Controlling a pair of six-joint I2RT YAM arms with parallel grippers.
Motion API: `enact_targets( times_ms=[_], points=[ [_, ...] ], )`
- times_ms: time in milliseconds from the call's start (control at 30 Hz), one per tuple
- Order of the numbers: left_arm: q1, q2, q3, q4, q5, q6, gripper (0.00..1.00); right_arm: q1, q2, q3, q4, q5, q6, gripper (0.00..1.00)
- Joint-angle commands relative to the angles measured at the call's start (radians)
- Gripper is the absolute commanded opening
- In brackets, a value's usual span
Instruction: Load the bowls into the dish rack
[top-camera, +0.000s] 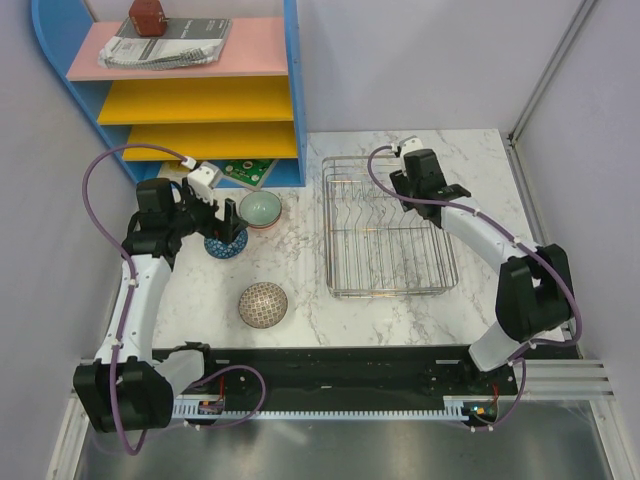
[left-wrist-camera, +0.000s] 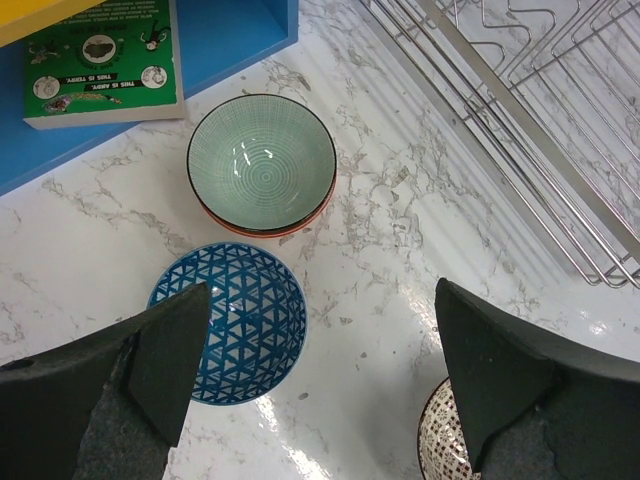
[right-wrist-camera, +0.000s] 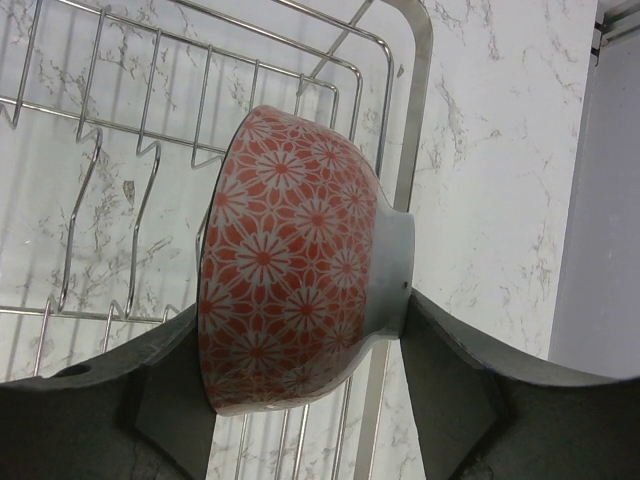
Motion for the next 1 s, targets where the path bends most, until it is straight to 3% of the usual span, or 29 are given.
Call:
enact_targets(
  times_ms=[0,300,400,533,700,967],
  points=[
    [0.012,-0.007,-0.007,0.02,0.044,0.021,1.0,0.028,0.024,0.042,0.061,0.041,-0.015,0.0],
    [0.018,-0.007,-0.01,0.024,0.055,0.021,1.0,0.056,0.064,0.045,0.059,0.062,-0.021,0.0],
    [0.02,-0.006,-0.012,0.024,0.055,0.021,1.0,0.058,0.078,0.043,0.056,0.059,-0.021,0.13],
    [0.02,-0.006,-0.012,0.024,0.058,0.021,1.0,0.058,0.093,0.051,0.041,0.05,-0.021,0.46],
    [0.02,-0.004,-0.014,0.024,0.058,0.023,1.0,0.059,0.103,0.069,0.015,0.042,-0.024,0.69],
    [0.024,-0.003,-0.014,0.024,0.052,0.028,1.0,0.058,0.124,0.101,-0.036,0.039,-0.03,0.91]
  ],
)
